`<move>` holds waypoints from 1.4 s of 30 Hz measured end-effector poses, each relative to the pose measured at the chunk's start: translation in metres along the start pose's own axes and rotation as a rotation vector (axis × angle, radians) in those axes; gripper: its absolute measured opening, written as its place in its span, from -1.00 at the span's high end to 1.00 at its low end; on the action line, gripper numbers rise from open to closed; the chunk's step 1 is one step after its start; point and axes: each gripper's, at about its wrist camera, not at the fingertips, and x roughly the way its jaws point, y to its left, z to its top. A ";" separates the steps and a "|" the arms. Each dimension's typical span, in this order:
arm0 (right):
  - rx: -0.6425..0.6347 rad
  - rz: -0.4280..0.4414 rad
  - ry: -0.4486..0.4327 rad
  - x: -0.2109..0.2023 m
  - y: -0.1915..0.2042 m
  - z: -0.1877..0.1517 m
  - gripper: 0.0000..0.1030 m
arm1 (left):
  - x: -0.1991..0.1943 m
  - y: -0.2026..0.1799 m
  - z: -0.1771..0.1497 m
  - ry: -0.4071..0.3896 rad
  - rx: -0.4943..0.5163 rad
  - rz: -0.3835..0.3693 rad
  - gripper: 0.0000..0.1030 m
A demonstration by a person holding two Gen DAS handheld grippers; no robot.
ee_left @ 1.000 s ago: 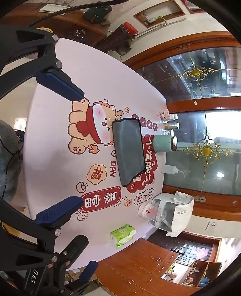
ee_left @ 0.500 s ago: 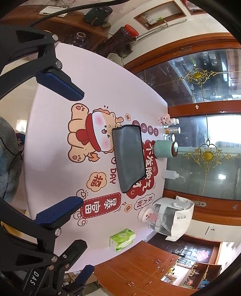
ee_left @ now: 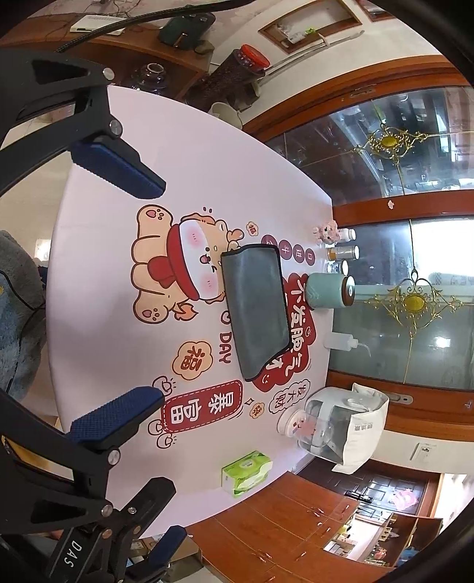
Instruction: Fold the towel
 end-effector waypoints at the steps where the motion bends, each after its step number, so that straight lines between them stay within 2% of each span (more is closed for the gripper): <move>1: 0.000 -0.001 0.000 0.000 0.001 0.000 -1.00 | 0.000 0.000 0.000 0.001 0.000 0.000 -0.99; 42: -0.005 -0.004 0.000 0.000 0.004 0.002 -1.00 | 0.003 0.006 -0.002 0.011 0.008 0.005 -0.99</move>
